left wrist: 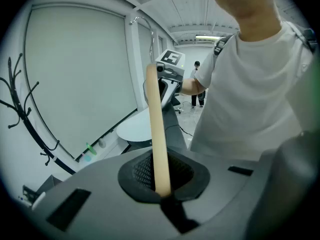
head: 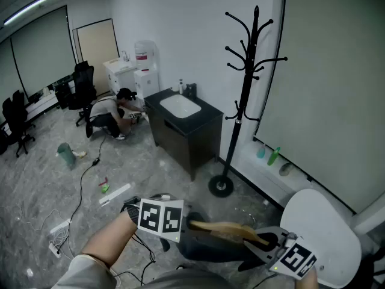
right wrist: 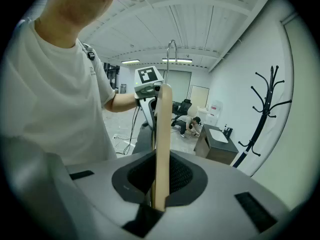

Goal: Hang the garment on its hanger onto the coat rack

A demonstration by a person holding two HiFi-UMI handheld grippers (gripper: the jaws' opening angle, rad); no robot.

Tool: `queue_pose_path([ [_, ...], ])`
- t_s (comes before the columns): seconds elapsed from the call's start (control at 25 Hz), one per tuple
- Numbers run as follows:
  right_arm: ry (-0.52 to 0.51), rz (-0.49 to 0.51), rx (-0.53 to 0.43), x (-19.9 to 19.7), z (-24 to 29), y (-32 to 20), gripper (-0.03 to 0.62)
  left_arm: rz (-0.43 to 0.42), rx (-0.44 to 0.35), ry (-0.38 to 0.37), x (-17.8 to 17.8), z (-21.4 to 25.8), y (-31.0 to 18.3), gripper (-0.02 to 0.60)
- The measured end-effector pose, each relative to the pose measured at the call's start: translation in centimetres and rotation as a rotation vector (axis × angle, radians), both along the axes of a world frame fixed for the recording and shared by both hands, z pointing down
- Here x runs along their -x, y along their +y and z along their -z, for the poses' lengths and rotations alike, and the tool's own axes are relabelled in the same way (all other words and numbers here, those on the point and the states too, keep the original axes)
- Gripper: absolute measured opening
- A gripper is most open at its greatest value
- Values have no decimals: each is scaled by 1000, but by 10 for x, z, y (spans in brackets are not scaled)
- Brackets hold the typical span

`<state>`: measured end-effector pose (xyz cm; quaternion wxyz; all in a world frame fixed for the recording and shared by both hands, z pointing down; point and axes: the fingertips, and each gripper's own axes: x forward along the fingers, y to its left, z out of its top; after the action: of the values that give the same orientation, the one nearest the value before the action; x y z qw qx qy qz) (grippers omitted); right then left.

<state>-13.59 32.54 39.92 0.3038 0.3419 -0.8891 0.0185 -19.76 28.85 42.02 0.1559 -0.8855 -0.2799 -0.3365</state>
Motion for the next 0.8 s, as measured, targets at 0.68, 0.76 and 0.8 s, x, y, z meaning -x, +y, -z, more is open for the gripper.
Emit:
queue_pose_path([
  [0.68, -30, 8, -1, -9, 2, 5, 41, 21, 20, 2, -9, 4, 6, 5],
  [0.76, -31, 11, -5, -14, 3, 4, 41, 26, 25, 2, -13, 5, 5, 5],
  [0.8, -32, 13, -8, -17, 3, 3, 41, 28, 26, 1, -16, 6, 5, 5],
])
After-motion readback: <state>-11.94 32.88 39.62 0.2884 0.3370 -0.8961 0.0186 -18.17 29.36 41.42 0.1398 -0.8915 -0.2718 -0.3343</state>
